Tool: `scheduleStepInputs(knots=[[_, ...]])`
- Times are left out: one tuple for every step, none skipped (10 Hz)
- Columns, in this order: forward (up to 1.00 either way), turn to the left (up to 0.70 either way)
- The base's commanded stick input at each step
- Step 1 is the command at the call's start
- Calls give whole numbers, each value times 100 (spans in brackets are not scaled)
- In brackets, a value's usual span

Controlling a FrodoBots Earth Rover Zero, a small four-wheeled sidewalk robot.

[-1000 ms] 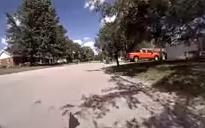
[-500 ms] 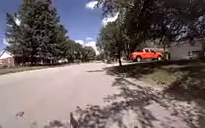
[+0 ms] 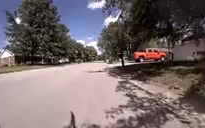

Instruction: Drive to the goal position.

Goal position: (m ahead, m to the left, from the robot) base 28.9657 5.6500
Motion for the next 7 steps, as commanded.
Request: scheduleStepInputs(knots=[[85,-33],[85,-10],[85,0],[85,0],[85,0],[85,0],[85,0]])
